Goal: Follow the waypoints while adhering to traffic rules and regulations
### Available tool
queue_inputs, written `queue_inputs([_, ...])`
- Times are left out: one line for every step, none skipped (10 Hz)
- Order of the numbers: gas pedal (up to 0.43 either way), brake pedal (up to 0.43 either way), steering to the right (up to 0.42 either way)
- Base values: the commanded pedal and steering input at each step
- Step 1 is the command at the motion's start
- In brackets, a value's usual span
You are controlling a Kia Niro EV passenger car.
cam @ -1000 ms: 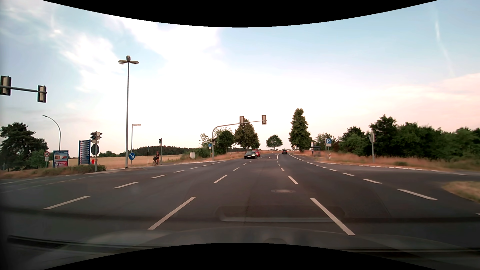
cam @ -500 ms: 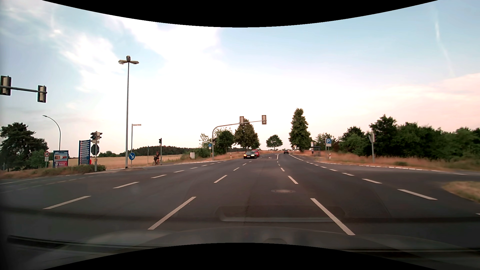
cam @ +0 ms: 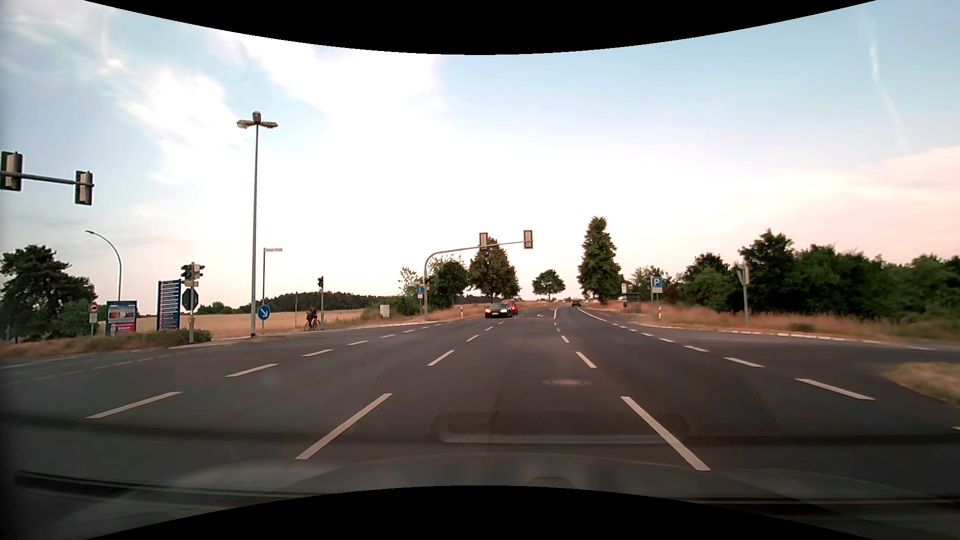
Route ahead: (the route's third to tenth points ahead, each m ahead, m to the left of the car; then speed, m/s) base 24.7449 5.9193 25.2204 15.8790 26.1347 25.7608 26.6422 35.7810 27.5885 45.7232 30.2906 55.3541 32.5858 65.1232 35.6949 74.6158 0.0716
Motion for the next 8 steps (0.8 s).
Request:
queue_inputs([0.000,0.000,-0.002])
queue_inputs([0.000,0.000,-0.001])
queue_inputs([0.000,0.000,-0.001])
queue_inputs([0.000,0.043,-0.001])
queue_inputs([0.000,0.073,-0.001])
queue_inputs([0.000,0.110,-0.001])
queue_inputs([0.000,0.122,-0.001])
queue_inputs([0.000,0.146,-0.001])
